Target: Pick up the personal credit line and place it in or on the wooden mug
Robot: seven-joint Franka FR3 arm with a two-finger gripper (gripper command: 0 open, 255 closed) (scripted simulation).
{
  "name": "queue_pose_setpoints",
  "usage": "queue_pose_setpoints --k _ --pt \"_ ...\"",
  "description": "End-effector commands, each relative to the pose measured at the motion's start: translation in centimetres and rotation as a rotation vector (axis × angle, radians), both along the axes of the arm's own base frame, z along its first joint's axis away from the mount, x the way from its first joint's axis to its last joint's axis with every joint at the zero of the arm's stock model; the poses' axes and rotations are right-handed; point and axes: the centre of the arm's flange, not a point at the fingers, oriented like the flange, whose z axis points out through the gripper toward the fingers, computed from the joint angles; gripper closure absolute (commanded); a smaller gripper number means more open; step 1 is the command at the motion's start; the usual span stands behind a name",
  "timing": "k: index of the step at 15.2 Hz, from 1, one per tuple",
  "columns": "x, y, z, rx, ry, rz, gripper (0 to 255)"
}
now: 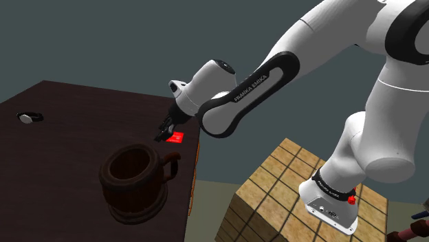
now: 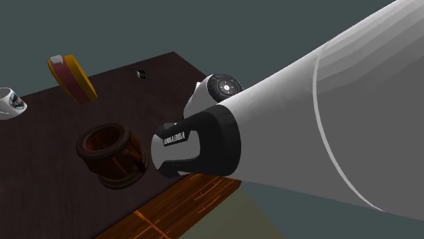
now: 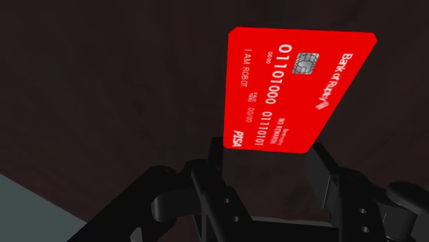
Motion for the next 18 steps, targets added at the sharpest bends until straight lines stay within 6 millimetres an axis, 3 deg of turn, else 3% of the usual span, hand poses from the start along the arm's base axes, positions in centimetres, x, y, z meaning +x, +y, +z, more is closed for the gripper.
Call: queue_pose_setpoints --k 1,18 --pt "0.0 -0.1 0.5 -0.004 0.007 -0.003 255" --pt "0.0 -0.1 9.5 -0.004 0.007 -0.003 255"
